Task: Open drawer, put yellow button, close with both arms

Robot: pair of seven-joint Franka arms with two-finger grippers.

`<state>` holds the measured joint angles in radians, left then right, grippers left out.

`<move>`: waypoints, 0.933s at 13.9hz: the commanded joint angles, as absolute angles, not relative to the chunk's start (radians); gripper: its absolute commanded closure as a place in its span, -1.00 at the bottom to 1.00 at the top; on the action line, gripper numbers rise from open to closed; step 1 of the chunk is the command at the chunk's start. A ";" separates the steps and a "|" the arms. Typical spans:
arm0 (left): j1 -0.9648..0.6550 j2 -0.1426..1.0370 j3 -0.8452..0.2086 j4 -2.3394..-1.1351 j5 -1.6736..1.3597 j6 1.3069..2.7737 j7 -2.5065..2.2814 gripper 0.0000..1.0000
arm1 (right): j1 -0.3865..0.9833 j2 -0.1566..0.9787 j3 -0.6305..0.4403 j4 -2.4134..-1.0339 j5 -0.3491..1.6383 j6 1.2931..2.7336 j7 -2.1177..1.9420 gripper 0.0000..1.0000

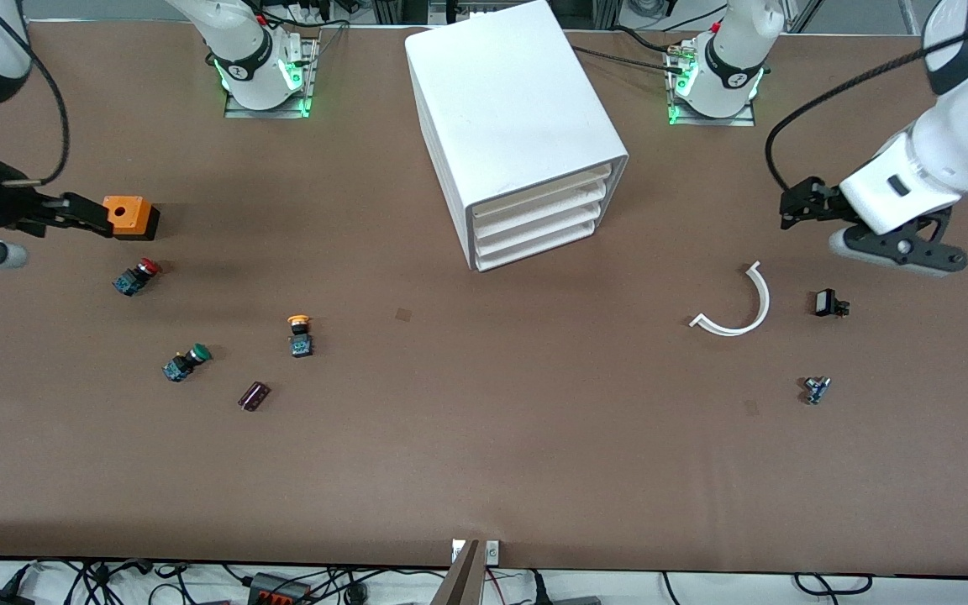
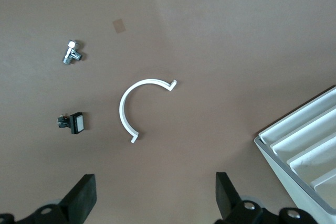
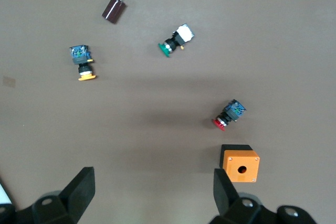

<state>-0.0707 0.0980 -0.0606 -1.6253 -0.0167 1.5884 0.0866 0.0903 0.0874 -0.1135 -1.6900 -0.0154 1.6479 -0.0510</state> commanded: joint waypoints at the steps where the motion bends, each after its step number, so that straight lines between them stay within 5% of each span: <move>1: -0.081 0.143 -0.078 -1.588 -0.026 1.557 0.087 -1.00 | 0.130 0.155 -0.114 -1.692 -0.015 1.669 -0.057 -1.00; 7: -0.144 0.228 -0.087 -1.595 -0.283 1.416 0.106 -1.00 | 0.253 0.316 -0.114 -1.657 -0.008 1.751 -0.041 -1.00; 13: -0.147 0.417 -0.097 -1.592 -0.751 1.428 0.326 -1.00 | 0.299 0.483 -0.114 -1.660 0.040 1.914 -0.040 -1.00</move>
